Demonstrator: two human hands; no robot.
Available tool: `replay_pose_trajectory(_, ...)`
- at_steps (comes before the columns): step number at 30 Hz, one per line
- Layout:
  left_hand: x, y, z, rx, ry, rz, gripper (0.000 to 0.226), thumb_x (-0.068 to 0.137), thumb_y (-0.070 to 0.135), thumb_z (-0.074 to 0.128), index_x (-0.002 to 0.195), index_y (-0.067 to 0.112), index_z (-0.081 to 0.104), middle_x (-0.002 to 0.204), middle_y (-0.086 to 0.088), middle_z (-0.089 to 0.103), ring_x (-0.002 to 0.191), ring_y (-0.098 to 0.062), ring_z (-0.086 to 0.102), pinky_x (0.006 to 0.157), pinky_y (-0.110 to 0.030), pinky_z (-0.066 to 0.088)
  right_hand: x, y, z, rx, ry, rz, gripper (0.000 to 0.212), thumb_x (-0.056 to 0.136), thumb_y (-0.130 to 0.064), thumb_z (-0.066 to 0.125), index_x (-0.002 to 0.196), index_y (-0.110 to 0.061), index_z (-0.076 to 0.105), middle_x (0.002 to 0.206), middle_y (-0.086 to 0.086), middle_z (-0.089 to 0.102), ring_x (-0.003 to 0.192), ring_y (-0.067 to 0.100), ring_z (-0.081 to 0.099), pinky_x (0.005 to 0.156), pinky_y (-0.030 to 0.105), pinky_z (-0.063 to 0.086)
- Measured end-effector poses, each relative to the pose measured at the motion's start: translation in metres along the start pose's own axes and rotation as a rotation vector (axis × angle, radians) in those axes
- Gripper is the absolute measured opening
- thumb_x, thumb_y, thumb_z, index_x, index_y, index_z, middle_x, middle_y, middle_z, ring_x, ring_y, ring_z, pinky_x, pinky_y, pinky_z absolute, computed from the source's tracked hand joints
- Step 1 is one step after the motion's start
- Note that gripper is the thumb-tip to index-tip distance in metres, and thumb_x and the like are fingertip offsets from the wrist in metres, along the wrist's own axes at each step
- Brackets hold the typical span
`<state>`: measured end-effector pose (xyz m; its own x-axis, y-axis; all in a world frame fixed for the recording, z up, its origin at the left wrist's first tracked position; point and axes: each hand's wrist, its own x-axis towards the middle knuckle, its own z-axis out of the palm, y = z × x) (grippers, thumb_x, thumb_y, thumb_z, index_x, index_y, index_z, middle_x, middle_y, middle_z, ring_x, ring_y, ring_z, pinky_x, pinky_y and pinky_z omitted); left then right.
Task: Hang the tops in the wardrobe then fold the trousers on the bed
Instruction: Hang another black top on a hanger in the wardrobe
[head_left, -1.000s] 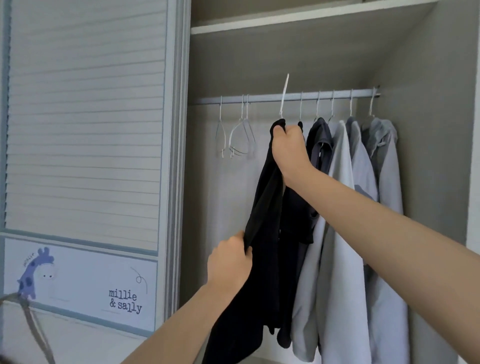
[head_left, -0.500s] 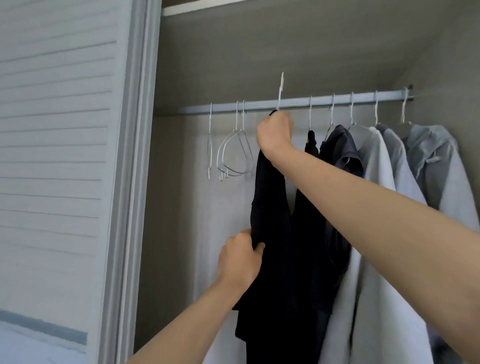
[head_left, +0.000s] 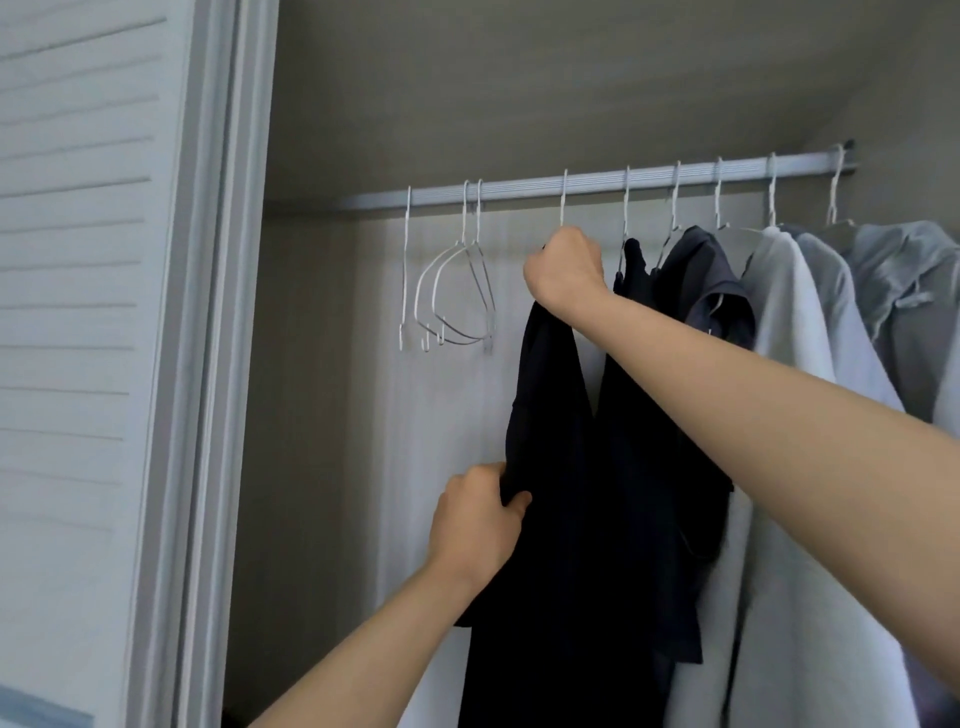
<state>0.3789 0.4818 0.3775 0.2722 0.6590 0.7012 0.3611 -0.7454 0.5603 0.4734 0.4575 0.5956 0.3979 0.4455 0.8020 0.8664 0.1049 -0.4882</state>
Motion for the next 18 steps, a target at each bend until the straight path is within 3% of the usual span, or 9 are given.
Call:
replay_pose_trajectory(2, 0.000, 0.001, 0.000, -0.005, 0.012, 0.004, 0.015, 0.094, 0.020, 0.060, 0.104, 0.021, 0.071, 0.085, 0.008, 0.071, 0.074, -0.009, 0.065, 0.074, -0.029, 0.057, -0.011, 0.003, -0.005, -0.089, -0.006, -0.084, 0.014, 0.084, -0.001, 0.043, 0.074, -0.011, 0.038, 0.094, 0.012, 0.041, 0.054, 0.019, 0.033, 0.045, 0.027, 0.023)
replay_pose_trajectory(3, -0.002, 0.001, 0.000, -0.005, 0.015, 0.003, 0.014, 0.094, 0.020, 0.060, 0.104, 0.021, 0.070, 0.084, 0.009, 0.070, 0.073, -0.009, 0.065, 0.073, -0.028, 0.057, -0.017, 0.006, -0.008, -0.138, 0.001, -0.131, 0.006, 0.085, 0.000, 0.044, 0.088, -0.006, 0.044, 0.095, 0.012, 0.041, 0.059, 0.021, 0.039, 0.049, 0.028, 0.028)
replay_pose_trajectory(5, -0.007, -0.001, 0.002, -0.017, 0.019, -0.001, 0.013, 0.094, 0.021, 0.060, 0.102, 0.021, 0.070, 0.082, 0.010, 0.070, 0.071, -0.007, 0.064, 0.071, -0.024, 0.056, -0.035, 0.012, -0.009, -0.261, 0.037, -0.256, 0.038, 0.086, 0.002, 0.045, 0.122, 0.001, 0.036, 0.101, 0.014, 0.042, 0.077, 0.030, 0.047, 0.061, 0.033, 0.033)
replay_pose_trajectory(6, -0.010, -0.001, 0.002, -0.027, 0.019, 0.000, 0.011, 0.093, 0.022, 0.061, 0.101, 0.019, 0.070, 0.081, 0.010, 0.070, 0.070, -0.006, 0.064, 0.069, -0.023, 0.055, -0.046, 0.014, -0.008, -0.326, 0.058, -0.316, 0.048, 0.085, 0.003, 0.046, 0.130, -0.001, 0.030, 0.107, 0.016, 0.044, 0.083, 0.034, 0.049, 0.064, 0.035, 0.033)
replay_pose_trajectory(10, -0.024, -0.002, 0.002, -0.019, 0.026, 0.005, 0.006, 0.090, 0.019, 0.066, 0.084, 0.018, 0.064, 0.074, 0.009, 0.068, 0.066, -0.008, 0.063, 0.061, -0.018, 0.052, -0.085, 0.023, 0.000, -0.537, 0.029, -0.406, 0.048, 0.082, -0.003, 0.051, 0.126, -0.004, 0.033, 0.116, 0.020, 0.040, 0.090, 0.036, 0.049, 0.061, 0.037, 0.030)
replay_pose_trajectory(14, -0.049, -0.005, -0.005, -0.012, -0.016, -0.039, 0.010, 0.088, 0.015, 0.066, 0.079, 0.015, 0.062, 0.071, 0.007, 0.066, 0.065, -0.011, 0.063, 0.059, -0.018, 0.052, -0.120, 0.027, -0.003, -0.637, -0.038, -0.431, 0.045, 0.083, -0.004, 0.050, 0.125, -0.005, 0.035, 0.115, 0.019, 0.043, 0.076, 0.028, 0.039, 0.049, 0.030, 0.024)
replay_pose_trajectory(18, -0.083, -0.006, -0.023, 0.035, -0.005, -0.068, 0.025, 0.087, 0.012, 0.066, 0.067, 0.019, 0.053, 0.060, 0.007, 0.058, 0.053, -0.006, 0.053, 0.050, -0.011, 0.040, -0.161, 0.026, -0.016, -0.671, -0.142, -0.488, 0.041, 0.089, -0.010, 0.048, 0.128, -0.006, 0.035, 0.120, 0.019, 0.045, 0.087, 0.029, 0.050, 0.054, 0.031, 0.030)
